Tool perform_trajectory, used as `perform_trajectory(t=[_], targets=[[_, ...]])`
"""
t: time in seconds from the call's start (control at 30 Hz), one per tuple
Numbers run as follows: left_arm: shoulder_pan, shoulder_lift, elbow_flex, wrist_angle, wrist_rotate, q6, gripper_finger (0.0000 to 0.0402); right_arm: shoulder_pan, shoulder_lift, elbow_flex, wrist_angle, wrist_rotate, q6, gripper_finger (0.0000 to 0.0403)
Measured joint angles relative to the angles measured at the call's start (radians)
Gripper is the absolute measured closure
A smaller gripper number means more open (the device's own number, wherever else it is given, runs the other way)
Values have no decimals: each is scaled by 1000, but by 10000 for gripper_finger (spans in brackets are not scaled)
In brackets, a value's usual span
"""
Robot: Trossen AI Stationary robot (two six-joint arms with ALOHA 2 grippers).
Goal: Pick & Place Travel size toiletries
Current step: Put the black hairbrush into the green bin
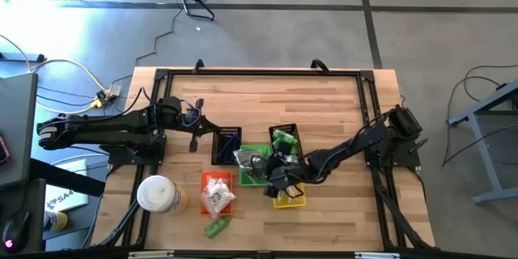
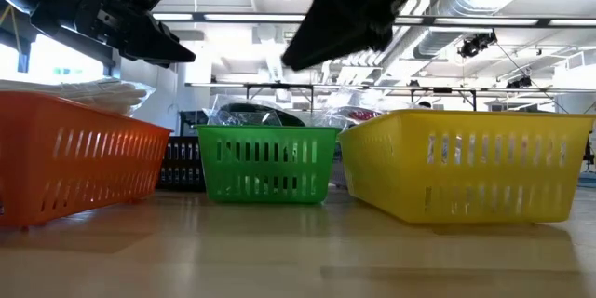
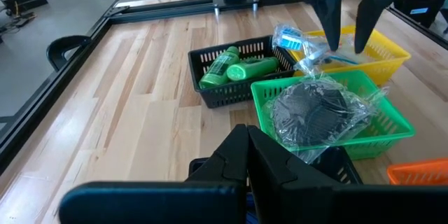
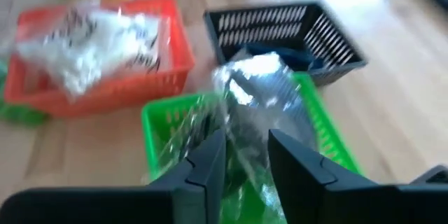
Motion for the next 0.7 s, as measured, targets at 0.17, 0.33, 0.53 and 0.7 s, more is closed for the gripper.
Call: perform_trajectory(t=[0.17, 0.33, 0.53, 0.7], targets=[[0, 0, 0, 0, 0, 0, 401, -5, 9, 0, -21, -72, -31, 313], [0, 0, 0, 0, 0, 0, 401, -11, 15, 0, -46, -2, -35, 319], [0, 0, 0, 1, 0, 0, 401, -60, 15, 0, -46, -7, -54, 374], [0, 0, 0, 0, 0, 0, 401, -115, 16, 0, -56, -67, -95, 398]])
